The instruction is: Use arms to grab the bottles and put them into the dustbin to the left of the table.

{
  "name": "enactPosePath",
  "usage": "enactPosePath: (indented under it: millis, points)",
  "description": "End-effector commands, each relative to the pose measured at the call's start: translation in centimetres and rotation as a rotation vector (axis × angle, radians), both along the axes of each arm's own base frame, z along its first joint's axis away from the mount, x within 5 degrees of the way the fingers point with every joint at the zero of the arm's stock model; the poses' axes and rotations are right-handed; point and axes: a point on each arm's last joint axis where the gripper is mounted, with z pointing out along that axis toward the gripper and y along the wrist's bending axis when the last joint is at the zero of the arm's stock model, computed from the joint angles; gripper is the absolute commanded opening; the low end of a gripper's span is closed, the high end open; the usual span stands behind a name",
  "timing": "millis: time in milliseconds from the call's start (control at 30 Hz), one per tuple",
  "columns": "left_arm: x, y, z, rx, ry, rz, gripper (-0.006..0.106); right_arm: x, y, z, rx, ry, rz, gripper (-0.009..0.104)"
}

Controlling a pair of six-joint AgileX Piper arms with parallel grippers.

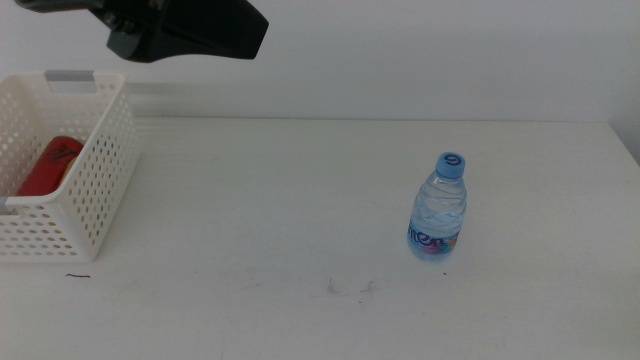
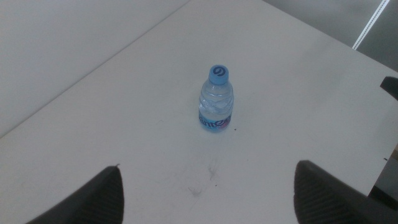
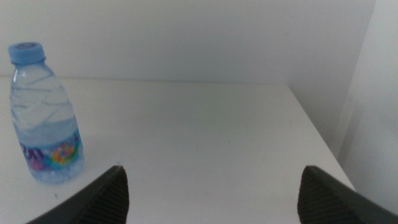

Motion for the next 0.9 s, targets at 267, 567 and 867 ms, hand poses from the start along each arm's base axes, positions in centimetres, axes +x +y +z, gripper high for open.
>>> enactPosePath:
  millis: [267,567,867]
  points:
    - [0.0,-0.2,-0.1,-0.007,0.004,-0.004,0.094,1.5,-0.1,2.7,0.118,-0.261,-0.009,0.086]
    - [0.0,-0.1,-0.1,0.003,-0.001,0.002,0.094,6.6,2.7,0.6,0.000,-0.054,0.322,0.086]
    - [0.1,-0.1,-0.1,0.009,-0.003,0.005,0.094,12.3,4.0,-2.0,0.100,0.127,0.497,0.086]
